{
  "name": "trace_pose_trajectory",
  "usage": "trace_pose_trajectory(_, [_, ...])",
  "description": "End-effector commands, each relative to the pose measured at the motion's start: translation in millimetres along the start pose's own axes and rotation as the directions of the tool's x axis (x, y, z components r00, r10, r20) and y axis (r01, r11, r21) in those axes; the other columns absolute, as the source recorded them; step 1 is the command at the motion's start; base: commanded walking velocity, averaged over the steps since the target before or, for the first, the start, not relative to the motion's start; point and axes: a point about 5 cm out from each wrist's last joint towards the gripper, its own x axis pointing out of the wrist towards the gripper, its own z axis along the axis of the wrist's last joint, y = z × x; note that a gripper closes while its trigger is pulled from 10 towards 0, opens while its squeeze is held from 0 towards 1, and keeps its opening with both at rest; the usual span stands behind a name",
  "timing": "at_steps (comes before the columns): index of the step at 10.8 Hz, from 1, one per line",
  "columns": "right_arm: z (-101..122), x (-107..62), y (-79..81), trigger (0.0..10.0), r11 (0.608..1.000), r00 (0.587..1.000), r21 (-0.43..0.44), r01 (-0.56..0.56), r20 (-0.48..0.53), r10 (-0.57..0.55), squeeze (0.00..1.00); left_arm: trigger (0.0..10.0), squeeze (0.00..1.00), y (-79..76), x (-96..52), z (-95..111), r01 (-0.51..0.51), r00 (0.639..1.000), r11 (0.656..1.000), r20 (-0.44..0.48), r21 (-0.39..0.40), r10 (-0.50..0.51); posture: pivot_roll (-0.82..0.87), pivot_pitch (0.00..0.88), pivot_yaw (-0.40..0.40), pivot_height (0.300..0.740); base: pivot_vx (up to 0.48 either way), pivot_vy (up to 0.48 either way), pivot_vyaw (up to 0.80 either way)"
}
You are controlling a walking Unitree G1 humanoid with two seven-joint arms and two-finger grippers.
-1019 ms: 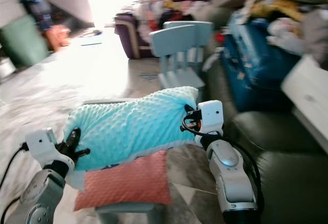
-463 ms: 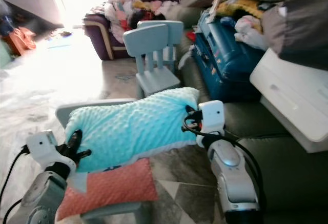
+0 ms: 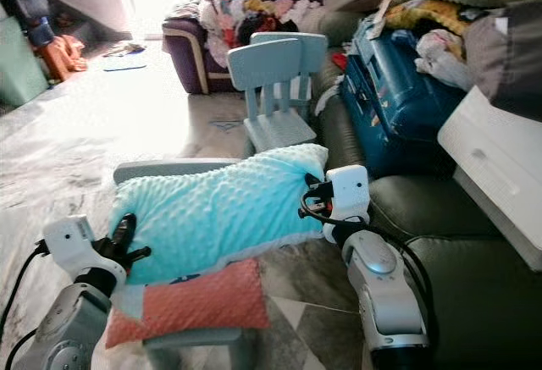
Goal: Move the pillow to the sofa
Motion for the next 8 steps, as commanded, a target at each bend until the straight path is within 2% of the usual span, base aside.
trace_pose_trajectory(1, [9.5, 2.0, -0.5, 10.0, 1.000, 1.000, -0.008, -0.004, 0.030, 0.004, 0.00, 10.0, 0.00, -1.4, 1.6, 5.3, 0.006, 1.000, 1.000, 0.018, 0.000, -0.006, -0.21, 0.000, 0.052, 0.740, 0.000, 0.000, 0.00])
trace_pose_trajectory(8, [10.0, 4.2, -0.6, 10.0, 1.000, 1.000, -0.002, -0.002, 0.031, 0.002, 0.00, 10.0, 0.00, -1.1, 3.7, 6.2, 0.000, 1.000, 1.000, 0.019, 0.000, 0.000, -0.21, 0.000, 0.057, 0.740, 0.000, 0.000, 0.00])
